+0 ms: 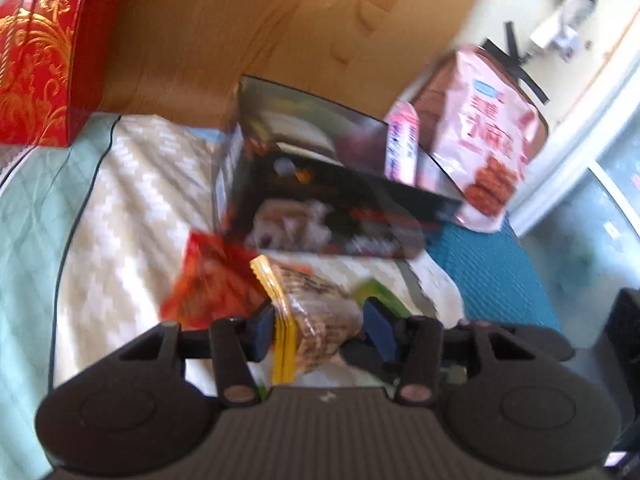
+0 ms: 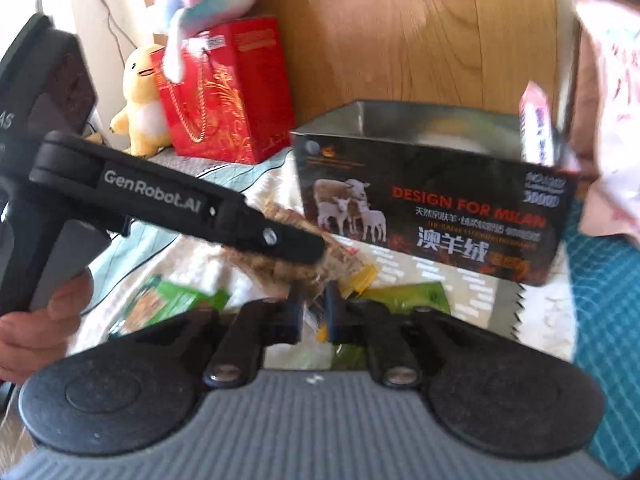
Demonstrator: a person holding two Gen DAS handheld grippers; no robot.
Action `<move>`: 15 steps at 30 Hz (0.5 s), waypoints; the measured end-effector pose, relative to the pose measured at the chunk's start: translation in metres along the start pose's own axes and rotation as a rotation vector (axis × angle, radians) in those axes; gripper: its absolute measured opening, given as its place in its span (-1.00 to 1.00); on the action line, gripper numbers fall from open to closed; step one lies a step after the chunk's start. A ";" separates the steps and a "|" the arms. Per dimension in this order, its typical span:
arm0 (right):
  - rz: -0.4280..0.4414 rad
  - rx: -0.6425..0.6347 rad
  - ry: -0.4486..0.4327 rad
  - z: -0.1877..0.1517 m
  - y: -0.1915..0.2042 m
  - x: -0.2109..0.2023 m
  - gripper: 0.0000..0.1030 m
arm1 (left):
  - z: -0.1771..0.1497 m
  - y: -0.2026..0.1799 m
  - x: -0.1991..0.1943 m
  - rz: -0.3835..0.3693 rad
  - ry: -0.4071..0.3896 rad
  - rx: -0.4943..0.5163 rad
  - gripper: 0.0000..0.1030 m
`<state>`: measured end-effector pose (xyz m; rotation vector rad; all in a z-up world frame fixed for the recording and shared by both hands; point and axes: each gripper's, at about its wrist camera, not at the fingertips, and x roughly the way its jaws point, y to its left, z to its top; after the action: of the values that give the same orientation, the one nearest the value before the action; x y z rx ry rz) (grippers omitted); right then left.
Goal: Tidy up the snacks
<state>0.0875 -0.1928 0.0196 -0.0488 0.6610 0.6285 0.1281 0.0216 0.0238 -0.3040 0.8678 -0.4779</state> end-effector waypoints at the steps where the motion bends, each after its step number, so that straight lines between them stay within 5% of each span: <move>1: -0.009 -0.003 -0.009 -0.006 0.004 -0.010 -0.74 | -0.009 -0.005 -0.006 -0.013 -0.005 0.019 -0.10; 9: 0.055 0.022 -0.025 -0.076 0.038 -0.077 -0.74 | -0.097 -0.031 -0.045 -0.071 0.040 0.092 -0.04; 15: 0.087 -0.049 -0.051 -0.099 0.069 -0.097 -0.47 | -0.142 -0.028 -0.083 -0.038 -0.008 0.141 -0.05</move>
<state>-0.0659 -0.2111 0.0083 -0.0500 0.6010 0.7275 -0.0370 0.0315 0.0032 -0.1933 0.8172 -0.5696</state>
